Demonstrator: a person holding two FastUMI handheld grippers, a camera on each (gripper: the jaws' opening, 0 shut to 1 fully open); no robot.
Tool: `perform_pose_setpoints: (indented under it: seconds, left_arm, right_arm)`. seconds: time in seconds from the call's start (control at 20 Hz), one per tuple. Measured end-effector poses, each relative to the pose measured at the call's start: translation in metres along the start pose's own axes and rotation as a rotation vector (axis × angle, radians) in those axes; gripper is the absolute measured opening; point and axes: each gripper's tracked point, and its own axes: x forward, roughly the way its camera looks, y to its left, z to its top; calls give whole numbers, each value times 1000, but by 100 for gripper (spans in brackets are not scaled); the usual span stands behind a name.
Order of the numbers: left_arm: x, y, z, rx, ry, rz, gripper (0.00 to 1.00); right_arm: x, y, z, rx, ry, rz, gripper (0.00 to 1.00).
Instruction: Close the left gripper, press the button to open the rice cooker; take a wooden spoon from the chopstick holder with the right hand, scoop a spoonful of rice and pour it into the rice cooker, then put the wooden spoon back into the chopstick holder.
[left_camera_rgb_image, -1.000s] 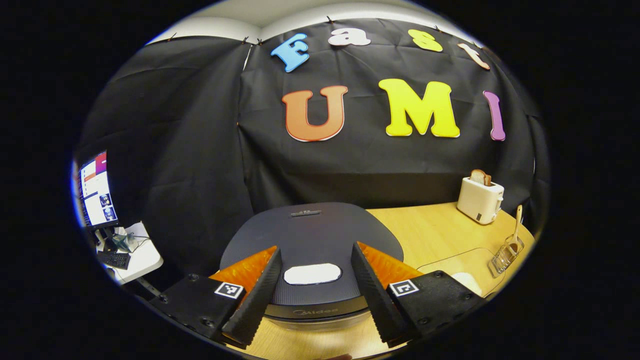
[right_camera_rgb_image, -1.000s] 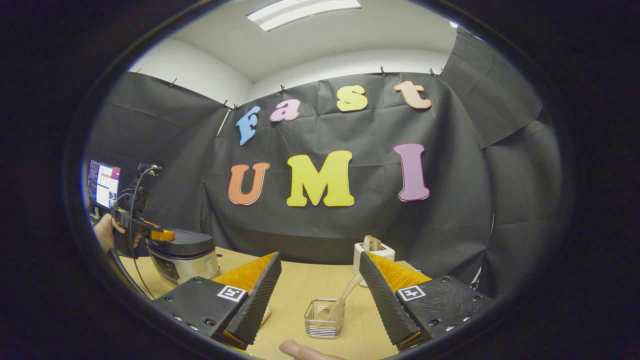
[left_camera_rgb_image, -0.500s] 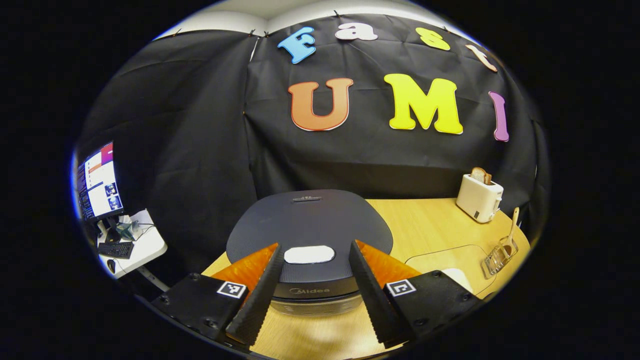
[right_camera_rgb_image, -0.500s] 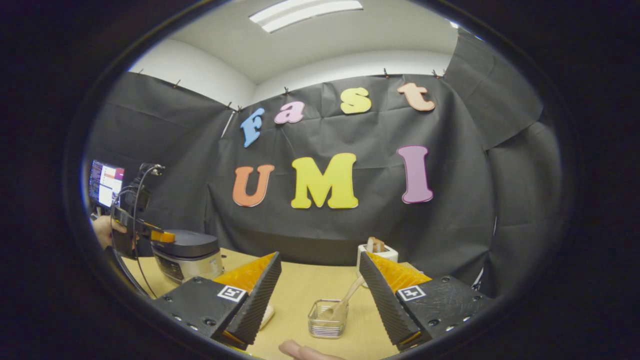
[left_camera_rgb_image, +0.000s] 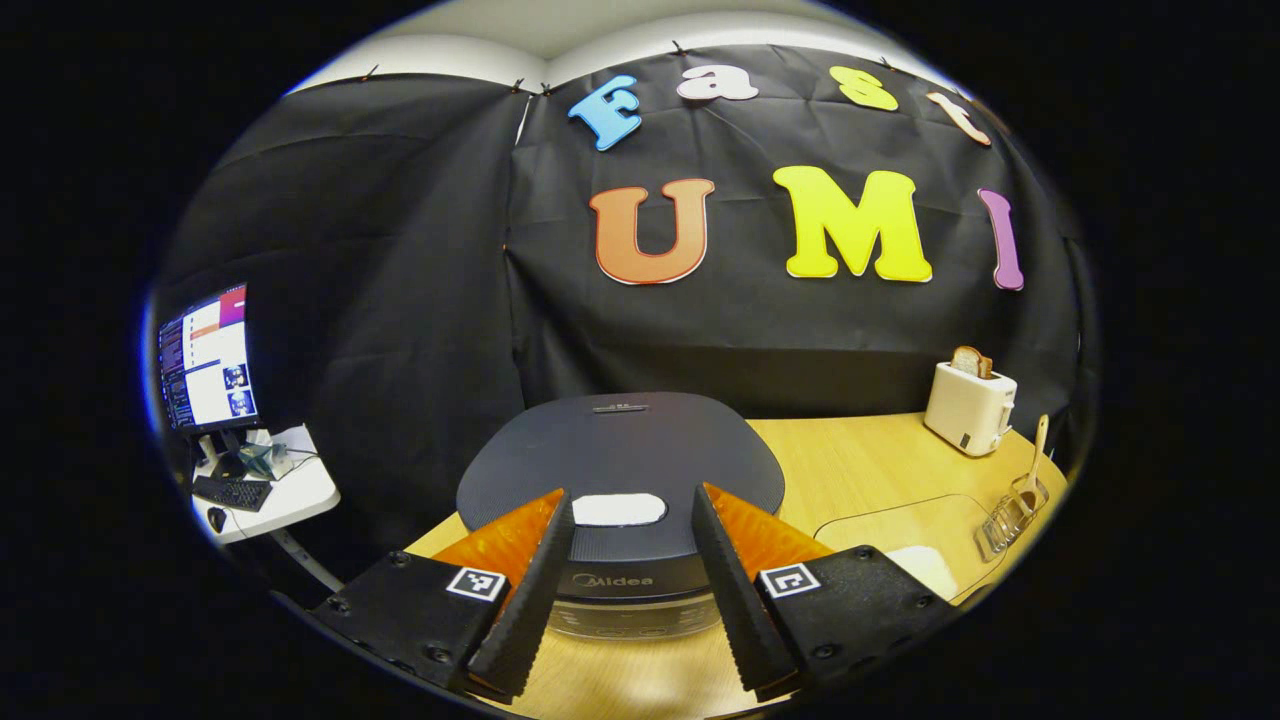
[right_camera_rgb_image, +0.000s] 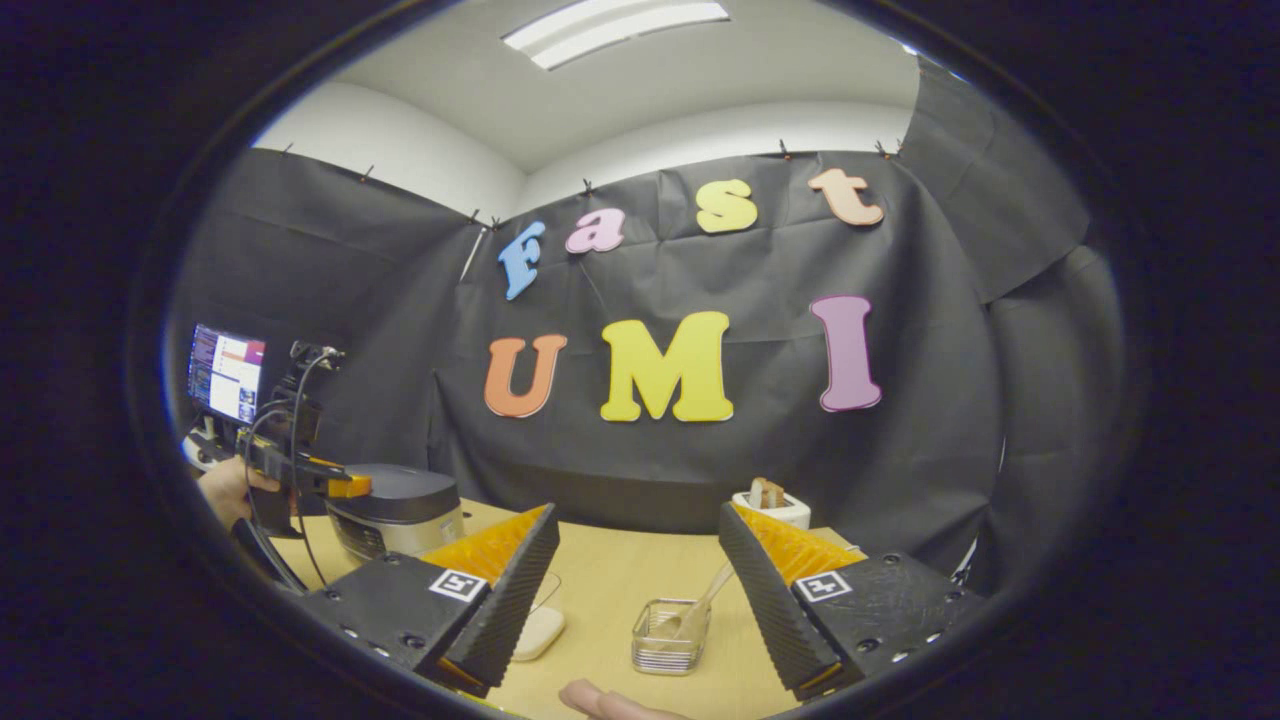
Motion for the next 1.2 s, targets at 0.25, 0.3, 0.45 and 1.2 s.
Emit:
perform_pose_setpoints:
  seconds: [0.25, 0.3, 0.45, 1.2]
  left_arm:
    - [-11, -8, 7, -67, 11, -36, 77]
    - [-17, -13, 10, -69, 2, -42, 77]
    - [-40, -23, 30, -10, -64, -41, 77]
    - [-153, -145, 52, 107, -251, -168, 97]
  right_arm:
    - [1, -2, 0, 0, 5, -16, 95]
    - [2, -3, 0, 2, 12, -21, 95]
    - [-1, -3, 2, 1, 29, -42, 95]
    - [-15, -16, -8, 12, 130, -115, 96]
